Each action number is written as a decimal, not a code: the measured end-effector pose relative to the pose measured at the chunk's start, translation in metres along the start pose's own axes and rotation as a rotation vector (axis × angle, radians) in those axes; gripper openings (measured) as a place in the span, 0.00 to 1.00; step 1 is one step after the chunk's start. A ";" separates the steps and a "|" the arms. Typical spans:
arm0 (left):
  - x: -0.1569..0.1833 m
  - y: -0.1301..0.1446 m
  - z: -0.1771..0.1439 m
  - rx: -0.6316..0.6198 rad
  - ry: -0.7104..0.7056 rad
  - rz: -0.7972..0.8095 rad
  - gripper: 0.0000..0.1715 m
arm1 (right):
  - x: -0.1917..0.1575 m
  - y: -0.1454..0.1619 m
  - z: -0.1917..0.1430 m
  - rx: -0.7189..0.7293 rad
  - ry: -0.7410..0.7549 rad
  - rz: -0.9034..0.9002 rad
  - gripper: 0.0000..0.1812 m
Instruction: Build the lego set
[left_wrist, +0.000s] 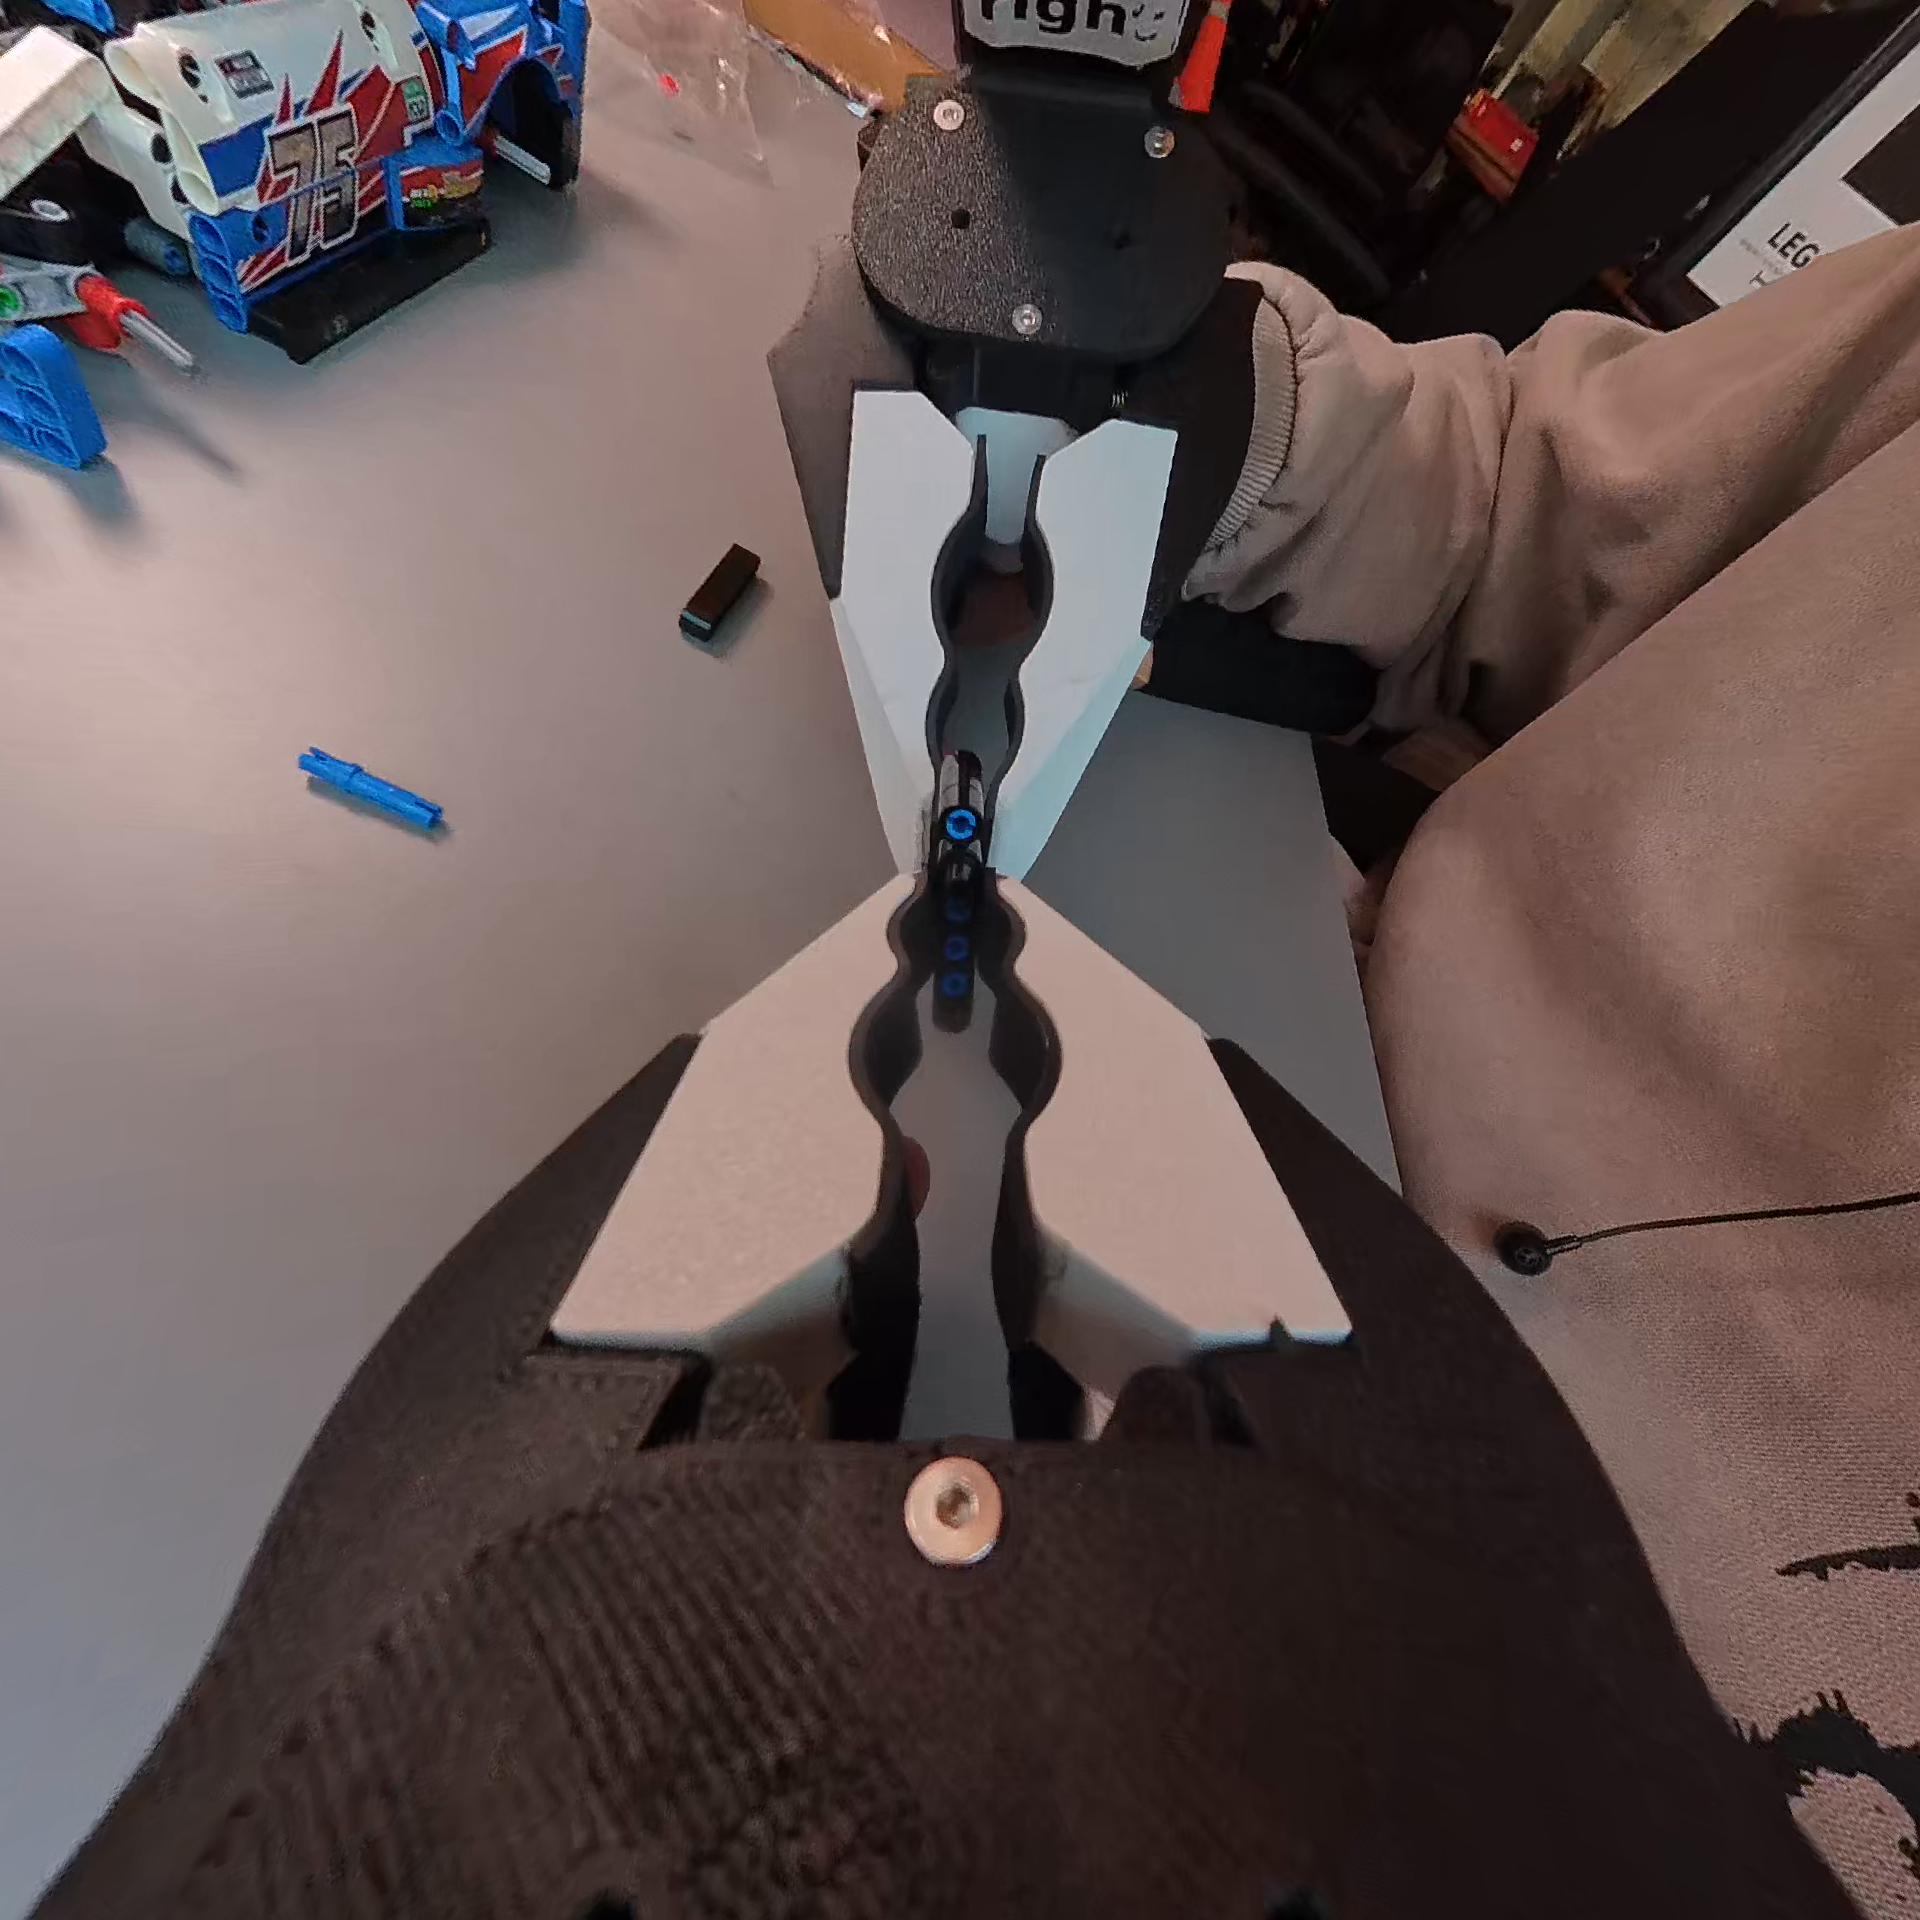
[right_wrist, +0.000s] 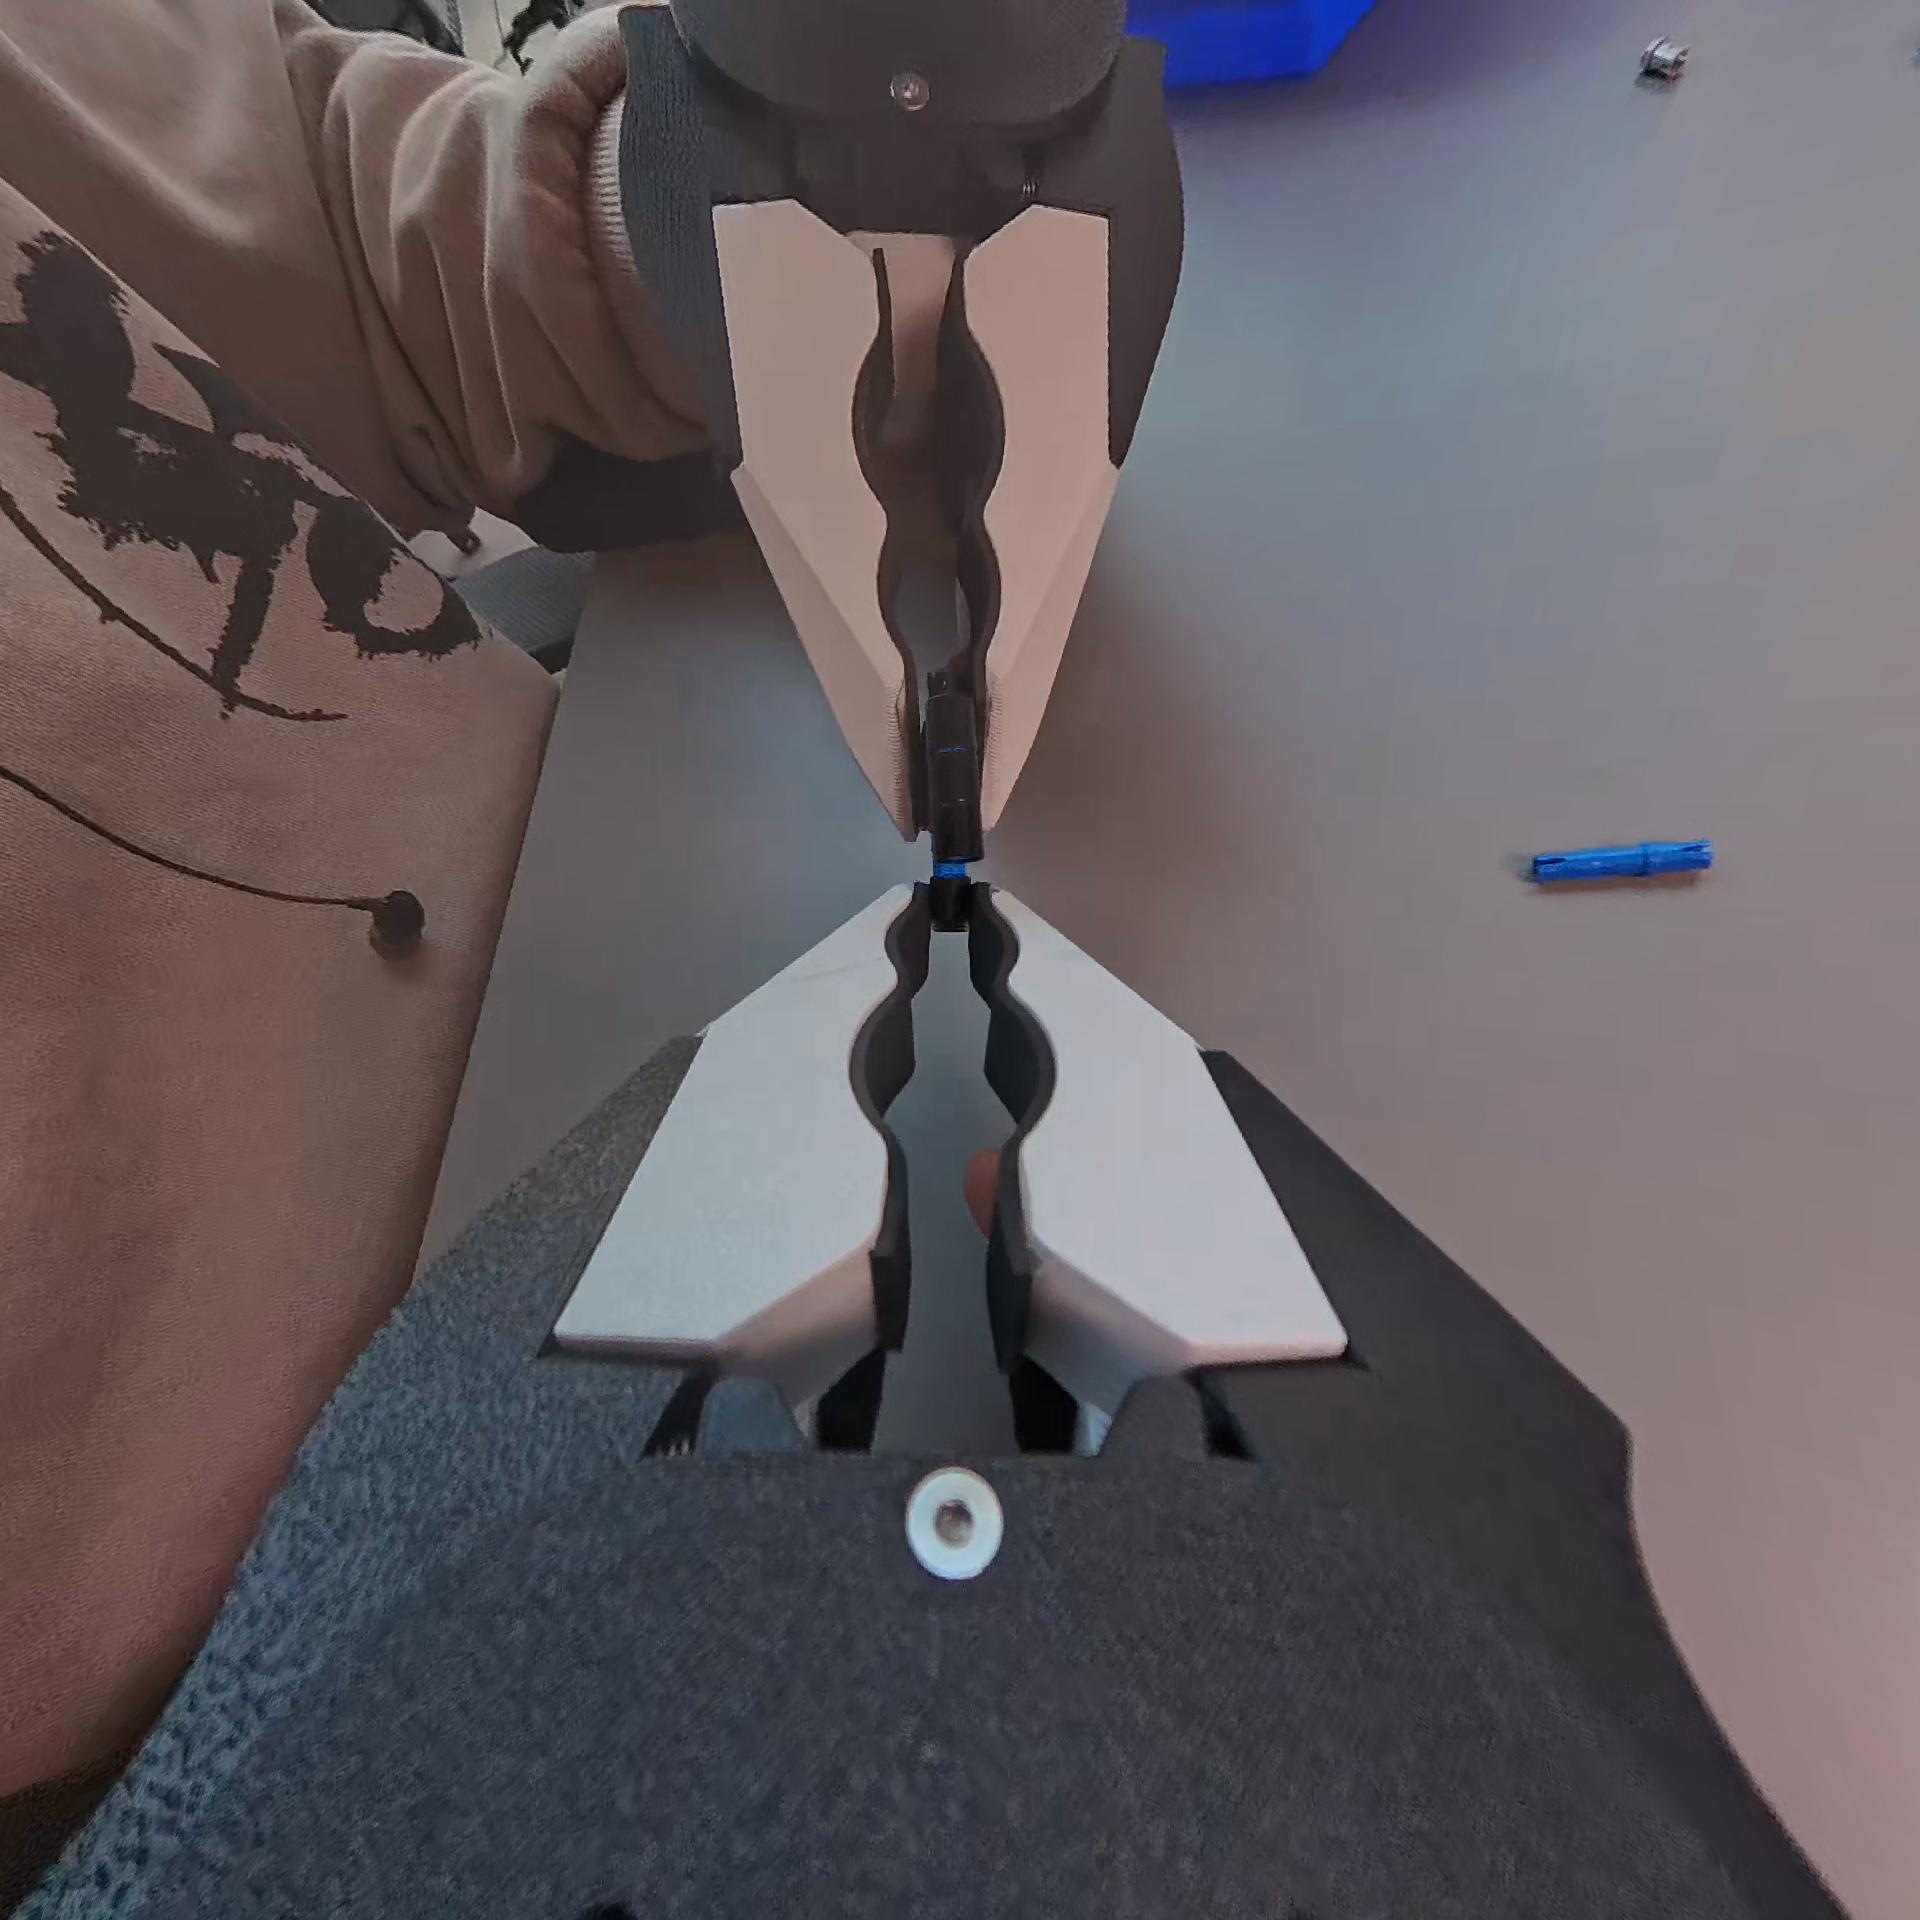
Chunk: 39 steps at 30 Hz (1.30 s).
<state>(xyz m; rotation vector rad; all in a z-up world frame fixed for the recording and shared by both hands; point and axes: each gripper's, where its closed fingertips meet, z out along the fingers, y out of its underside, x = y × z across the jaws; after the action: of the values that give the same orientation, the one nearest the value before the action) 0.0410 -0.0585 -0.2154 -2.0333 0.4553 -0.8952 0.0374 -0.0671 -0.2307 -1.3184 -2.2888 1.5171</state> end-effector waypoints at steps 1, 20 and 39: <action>0.000 -0.001 0.000 0.005 -0.012 0.015 0.03 | 0.001 -0.001 -0.001 0.002 0.011 -0.006 0.02; -0.004 -0.046 -0.018 0.333 0.056 -0.119 0.03 | 0.004 -0.043 -0.020 0.270 0.001 0.052 0.03; -0.025 -0.076 -0.043 0.663 0.006 -0.264 0.05 | 0.033 -0.075 -0.017 0.367 0.389 0.004 0.10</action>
<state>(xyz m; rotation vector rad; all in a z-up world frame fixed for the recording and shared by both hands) -0.0077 -0.0239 -0.1473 -1.4903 -0.1145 -1.0402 -0.0198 -0.0422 -0.1749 -1.3634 -1.6828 1.4373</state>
